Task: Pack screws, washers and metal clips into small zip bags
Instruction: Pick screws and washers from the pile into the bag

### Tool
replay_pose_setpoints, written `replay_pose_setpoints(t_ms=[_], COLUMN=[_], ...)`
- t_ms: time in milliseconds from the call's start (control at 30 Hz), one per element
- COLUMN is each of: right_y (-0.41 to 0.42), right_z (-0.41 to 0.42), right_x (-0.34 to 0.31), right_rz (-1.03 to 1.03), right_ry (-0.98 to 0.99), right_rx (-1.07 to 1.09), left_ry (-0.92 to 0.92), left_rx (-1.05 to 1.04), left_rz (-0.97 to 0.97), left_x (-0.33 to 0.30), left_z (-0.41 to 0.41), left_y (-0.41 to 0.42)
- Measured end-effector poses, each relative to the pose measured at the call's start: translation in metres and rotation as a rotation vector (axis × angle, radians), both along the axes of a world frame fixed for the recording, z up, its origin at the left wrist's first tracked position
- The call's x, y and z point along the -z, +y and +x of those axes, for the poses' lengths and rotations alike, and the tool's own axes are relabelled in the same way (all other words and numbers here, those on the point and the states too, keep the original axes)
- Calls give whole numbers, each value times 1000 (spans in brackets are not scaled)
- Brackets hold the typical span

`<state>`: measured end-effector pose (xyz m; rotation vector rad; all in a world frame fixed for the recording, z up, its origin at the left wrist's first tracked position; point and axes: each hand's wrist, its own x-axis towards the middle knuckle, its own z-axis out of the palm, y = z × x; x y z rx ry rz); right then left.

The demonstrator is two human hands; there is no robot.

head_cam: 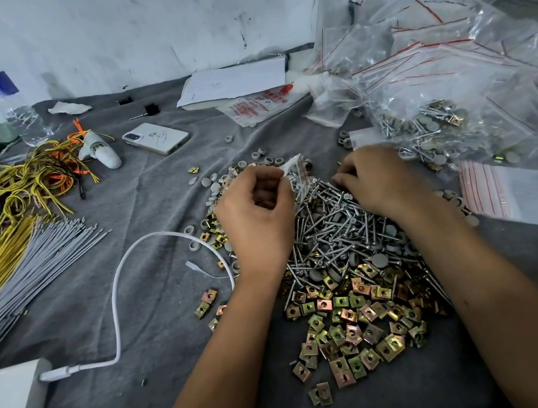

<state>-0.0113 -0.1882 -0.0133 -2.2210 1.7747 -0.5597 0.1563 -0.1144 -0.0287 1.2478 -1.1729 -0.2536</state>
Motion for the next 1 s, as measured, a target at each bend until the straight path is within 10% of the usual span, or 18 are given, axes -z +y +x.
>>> replay_pose_setpoints(t_ms=[267,733,1000], right_y=[23,26,1], right_z=[11,12,-21], right_x=[-16,-10,0], right_rz=[-546,-411,-212], right_ry=[-466,-468,22], right_rx=[-334,-332,-24], left_ry=[-8,60,63], left_rx=[-3,-16,-33], left_rz=[0,-5,-6], left_x=[1,2,1], left_z=[0,3,3], left_y=[-1,-2,-1])
